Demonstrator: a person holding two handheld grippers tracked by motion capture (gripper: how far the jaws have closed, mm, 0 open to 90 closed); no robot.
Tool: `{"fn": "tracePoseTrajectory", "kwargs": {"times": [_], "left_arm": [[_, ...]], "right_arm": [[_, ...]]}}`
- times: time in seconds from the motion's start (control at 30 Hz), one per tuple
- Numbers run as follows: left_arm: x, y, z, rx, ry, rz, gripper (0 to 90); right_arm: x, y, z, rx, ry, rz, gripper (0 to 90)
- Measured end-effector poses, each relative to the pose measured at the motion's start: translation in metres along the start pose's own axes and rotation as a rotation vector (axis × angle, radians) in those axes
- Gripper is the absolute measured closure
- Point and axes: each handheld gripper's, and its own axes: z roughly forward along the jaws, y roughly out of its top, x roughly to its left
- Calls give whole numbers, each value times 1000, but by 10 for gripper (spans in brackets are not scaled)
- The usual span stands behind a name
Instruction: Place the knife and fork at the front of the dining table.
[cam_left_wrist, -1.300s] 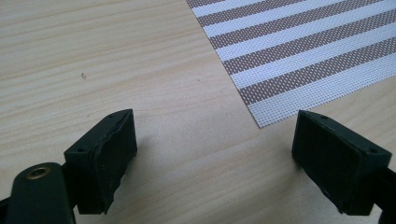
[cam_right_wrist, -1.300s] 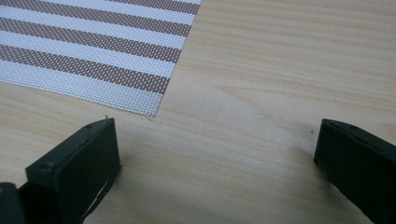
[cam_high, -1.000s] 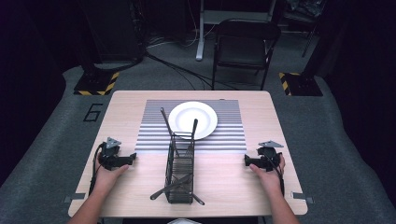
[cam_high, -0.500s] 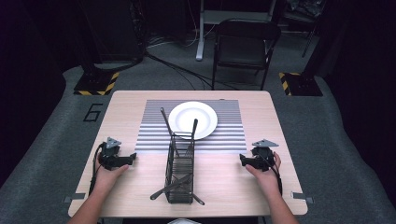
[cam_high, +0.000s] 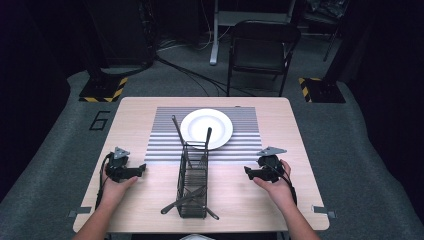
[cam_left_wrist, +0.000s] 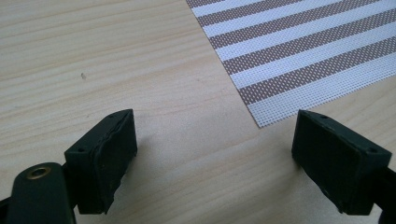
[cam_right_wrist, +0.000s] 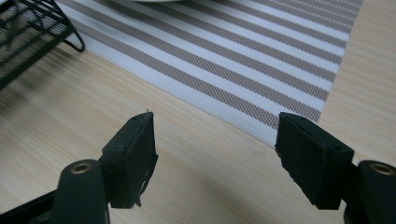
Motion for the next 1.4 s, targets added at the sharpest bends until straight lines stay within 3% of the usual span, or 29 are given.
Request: {"fn": "tracePoseTrajectory", "kwargs": {"times": [0.1, 0.17, 0.53, 0.93, 1.4], "left_arm": [[0, 0, 0, 0, 0, 0, 140], [0, 0, 0, 0, 0, 0, 140], [0, 0, 0, 0, 0, -1, 140], [0, 0, 0, -1, 0, -1, 140], [0, 0, 0, -3, 1, -4, 140]], "right_arm": [[5, 10, -6, -15, 24, -21, 288], [7, 14, -8, -26, 34, -9, 290], [33, 58, -24, -68, 149, -88, 316], [58, 89, -21, -88, 217, -147, 392], [73, 108, -10, -90, 274, -156, 478]]}}
